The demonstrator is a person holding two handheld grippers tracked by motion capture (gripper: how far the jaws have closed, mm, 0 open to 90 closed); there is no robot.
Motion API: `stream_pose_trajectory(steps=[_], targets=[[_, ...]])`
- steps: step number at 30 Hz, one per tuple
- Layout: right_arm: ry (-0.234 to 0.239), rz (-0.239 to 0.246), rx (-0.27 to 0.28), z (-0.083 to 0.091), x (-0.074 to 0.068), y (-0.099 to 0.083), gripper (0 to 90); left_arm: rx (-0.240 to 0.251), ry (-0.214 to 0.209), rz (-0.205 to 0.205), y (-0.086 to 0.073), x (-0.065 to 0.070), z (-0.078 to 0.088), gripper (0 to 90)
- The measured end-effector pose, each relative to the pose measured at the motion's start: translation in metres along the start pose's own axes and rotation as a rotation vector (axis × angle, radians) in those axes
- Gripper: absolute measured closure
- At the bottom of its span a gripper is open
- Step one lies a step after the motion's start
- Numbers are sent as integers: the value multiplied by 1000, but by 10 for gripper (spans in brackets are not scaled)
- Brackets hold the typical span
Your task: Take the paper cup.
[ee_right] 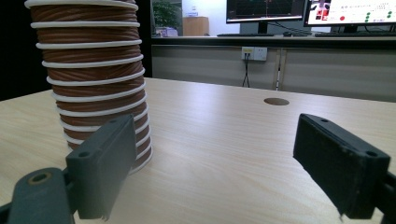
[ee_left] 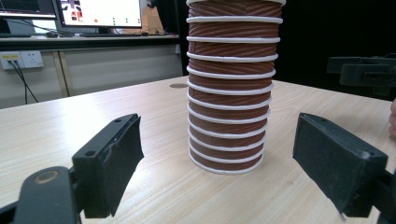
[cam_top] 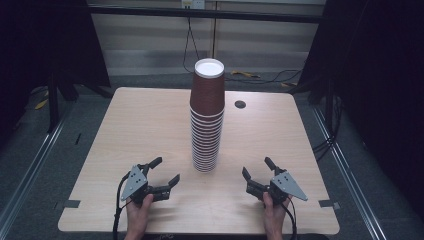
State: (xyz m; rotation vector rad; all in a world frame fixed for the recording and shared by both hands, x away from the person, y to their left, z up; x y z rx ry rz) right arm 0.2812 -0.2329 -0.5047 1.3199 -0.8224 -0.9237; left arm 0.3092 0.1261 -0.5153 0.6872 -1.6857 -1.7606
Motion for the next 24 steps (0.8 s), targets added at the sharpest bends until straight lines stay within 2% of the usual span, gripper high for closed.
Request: stream_pose_trajectory(steps=[4,15,18,19,20,21,24], targets=[[3,3,-3,-1,0,0,131,-6,-4,-33,0,0,1,154],[9,-19,-37,-2,2,0,128,1,1,-48,0,4,1,155],[18,-22,-55,-3,2,0,128,0,7,-66,0,3,1,155],[22,-19,-60,-3,1,0,128,20,23,-52,0,3,2,156],[28,-11,-68,-4,0,1,128,20,23,-52,0,3,2,157],[36,-13,-70,-4,-1,1,128,54,43,4,-1,1,4,157],[72,-4,-73,-4,-4,5,127,56,46,-3,-1,2,4,157]])
Point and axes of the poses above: each handheld gripper's, and its own axes: z roughly backward along the jaws, y roughly out of its top, x roughly to its right, the point moved 3 cm from there along -z, roughly forward along the jaws, and after that the axes turned 5 degrees about y, right-handed, at the moved point
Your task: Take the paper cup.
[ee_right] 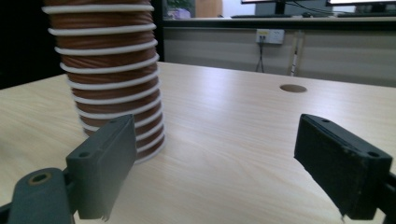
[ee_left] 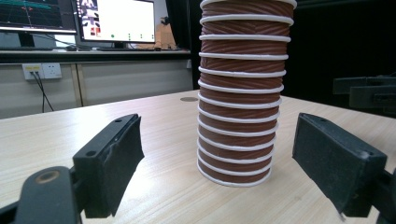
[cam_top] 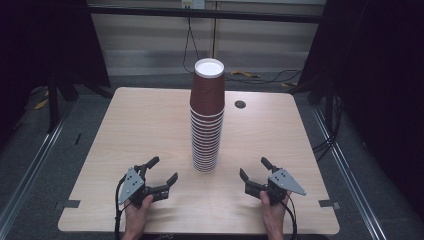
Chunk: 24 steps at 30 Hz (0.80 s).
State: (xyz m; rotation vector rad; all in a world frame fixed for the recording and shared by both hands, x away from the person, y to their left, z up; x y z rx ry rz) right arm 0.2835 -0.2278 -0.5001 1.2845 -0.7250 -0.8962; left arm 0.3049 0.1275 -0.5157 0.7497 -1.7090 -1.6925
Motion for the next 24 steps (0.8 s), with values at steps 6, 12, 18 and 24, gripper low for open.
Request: stream_pose_trajectory(steps=[6,12,18,24], targets=[[53,-26,36,-1,-2,13,130,3,3,-5,0,-1,1,157],[79,-19,43,-2,-1,27,132,1,3,2,0,-1,1,156],[124,0,40,-6,-1,52,134,2,2,3,0,-1,1,156],[174,24,52,-11,-6,70,143,2,1,3,0,-1,1,155]])
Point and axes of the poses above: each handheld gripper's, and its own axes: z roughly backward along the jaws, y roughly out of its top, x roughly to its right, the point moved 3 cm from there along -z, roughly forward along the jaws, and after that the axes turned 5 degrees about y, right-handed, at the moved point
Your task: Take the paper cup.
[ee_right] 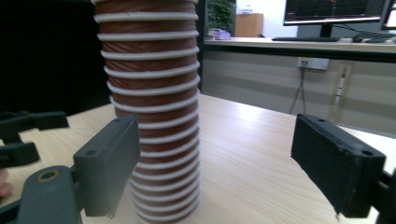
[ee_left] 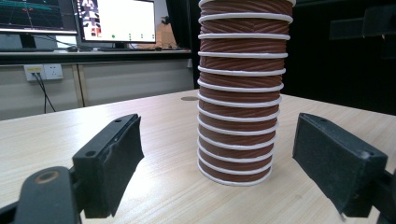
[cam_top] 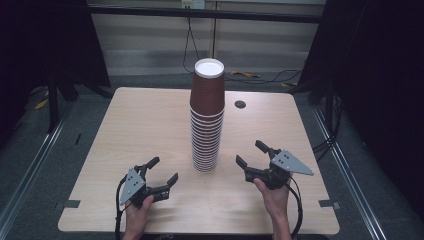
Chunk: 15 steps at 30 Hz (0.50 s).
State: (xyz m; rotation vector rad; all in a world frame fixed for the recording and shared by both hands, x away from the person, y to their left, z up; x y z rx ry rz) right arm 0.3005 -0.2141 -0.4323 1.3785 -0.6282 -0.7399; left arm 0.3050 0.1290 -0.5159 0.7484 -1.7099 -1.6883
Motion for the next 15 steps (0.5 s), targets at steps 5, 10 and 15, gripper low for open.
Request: stream_pose_trajectory(steps=[5,10,15], targets=[[19,13,-1,-4,-4,7,142,1,-1,0,0,0,0,156],[54,-26,-2,-11,-6,16,131,3,-7,2,0,0,0,156],[78,-16,9,-16,-10,22,130,2,-8,2,0,0,0,157]])
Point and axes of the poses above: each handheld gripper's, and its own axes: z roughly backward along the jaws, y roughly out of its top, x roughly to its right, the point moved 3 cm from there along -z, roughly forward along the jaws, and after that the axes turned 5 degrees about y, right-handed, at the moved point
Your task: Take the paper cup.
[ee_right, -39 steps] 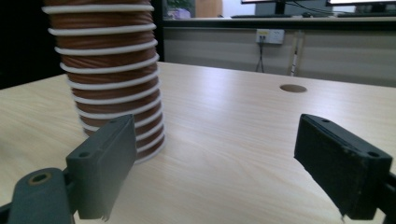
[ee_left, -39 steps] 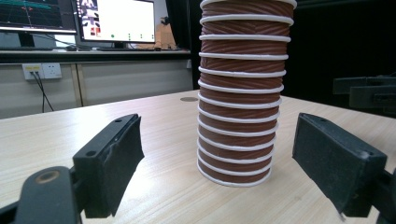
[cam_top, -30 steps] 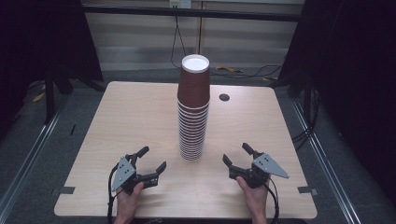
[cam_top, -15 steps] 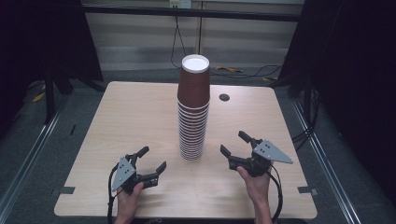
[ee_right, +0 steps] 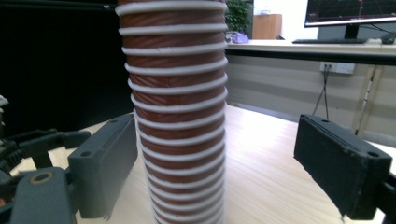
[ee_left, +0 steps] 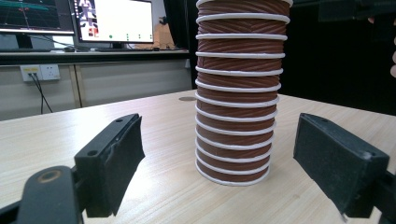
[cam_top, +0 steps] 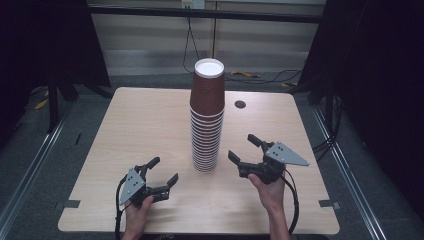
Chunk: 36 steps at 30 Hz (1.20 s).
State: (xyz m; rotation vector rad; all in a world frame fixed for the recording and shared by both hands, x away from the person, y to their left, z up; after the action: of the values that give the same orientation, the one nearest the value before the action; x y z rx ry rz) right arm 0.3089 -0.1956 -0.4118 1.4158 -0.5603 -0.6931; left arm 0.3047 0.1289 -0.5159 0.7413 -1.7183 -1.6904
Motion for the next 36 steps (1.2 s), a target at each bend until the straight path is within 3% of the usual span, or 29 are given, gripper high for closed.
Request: stream_pose_trajectory(steps=[4,14,27,36], targets=[[45,14,16,-7,-4,14,129,0,-1,0,0,0,0,157],[105,45,29,-15,-7,47,143,0,-3,0,0,0,0,156],[151,118,-37,-25,-8,79,145,-3,-7,-3,0,0,0,157],[191,110,-48,-31,-7,103,179,2,-6,1,0,0,0,156]])
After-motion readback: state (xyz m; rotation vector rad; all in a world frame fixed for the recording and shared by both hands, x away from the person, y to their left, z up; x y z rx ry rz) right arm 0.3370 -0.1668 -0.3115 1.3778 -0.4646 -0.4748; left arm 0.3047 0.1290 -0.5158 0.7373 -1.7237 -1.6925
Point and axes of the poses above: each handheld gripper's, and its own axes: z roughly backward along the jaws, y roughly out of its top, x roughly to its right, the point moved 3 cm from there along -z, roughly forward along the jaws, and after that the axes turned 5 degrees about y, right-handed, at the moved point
